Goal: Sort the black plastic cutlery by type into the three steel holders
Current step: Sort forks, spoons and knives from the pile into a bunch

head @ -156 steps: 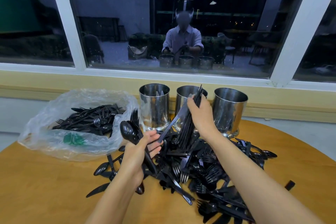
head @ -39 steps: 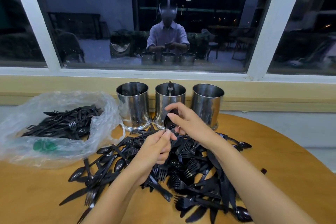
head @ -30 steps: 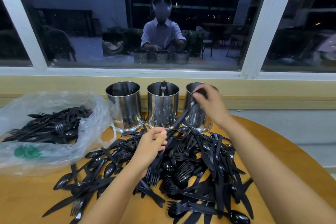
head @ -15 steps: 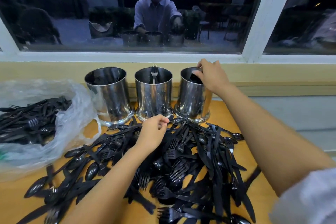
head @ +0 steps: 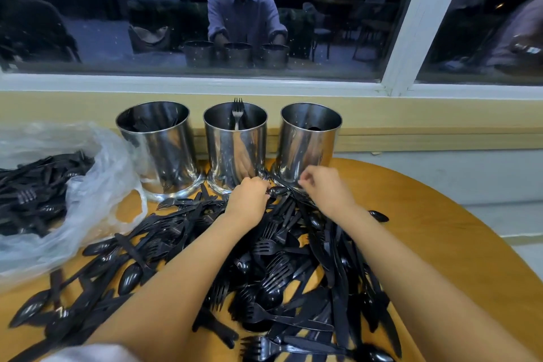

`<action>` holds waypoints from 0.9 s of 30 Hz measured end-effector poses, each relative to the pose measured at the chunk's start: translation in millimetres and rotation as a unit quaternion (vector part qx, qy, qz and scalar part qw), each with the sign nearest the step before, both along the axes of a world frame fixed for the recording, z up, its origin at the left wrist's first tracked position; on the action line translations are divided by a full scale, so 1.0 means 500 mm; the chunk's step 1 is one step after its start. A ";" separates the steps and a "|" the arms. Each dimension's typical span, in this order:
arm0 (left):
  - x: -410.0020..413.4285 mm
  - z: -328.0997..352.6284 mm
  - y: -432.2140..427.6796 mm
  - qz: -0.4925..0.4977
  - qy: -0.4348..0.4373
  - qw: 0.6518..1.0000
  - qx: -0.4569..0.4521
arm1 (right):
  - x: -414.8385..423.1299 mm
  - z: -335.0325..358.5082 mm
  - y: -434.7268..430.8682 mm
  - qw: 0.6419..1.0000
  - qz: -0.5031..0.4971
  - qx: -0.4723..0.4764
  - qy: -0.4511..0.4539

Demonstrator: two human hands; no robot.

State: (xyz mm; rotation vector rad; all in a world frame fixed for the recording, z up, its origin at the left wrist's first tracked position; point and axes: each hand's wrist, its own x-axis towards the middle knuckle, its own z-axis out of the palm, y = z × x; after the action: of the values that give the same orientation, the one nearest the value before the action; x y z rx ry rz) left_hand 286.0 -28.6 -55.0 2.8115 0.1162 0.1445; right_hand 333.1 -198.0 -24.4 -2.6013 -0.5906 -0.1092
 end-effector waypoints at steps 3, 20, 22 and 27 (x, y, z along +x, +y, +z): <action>0.004 -0.004 -0.001 0.004 0.007 0.997 0.075 | 0.003 -0.036 0.001 0.995 -0.041 -0.069 0.059; -0.034 0.059 0.027 0.006 -0.198 0.959 -0.201 | -0.012 0.008 -0.012 0.957 -0.097 0.273 -0.009; -0.053 0.090 0.025 0.012 -0.234 0.937 -0.260 | -0.031 0.034 -0.016 0.933 -0.088 0.349 0.016; -0.136 0.167 0.021 0.072 -0.301 0.877 -0.367 | -0.105 0.092 -0.036 0.907 -0.045 0.418 0.035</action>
State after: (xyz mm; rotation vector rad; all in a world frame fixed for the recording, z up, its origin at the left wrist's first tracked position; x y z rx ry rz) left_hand 218.2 -18.1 28.4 1.8928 0.1836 0.8112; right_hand 280.7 -215.9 21.8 -1.7807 -0.2953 -0.2388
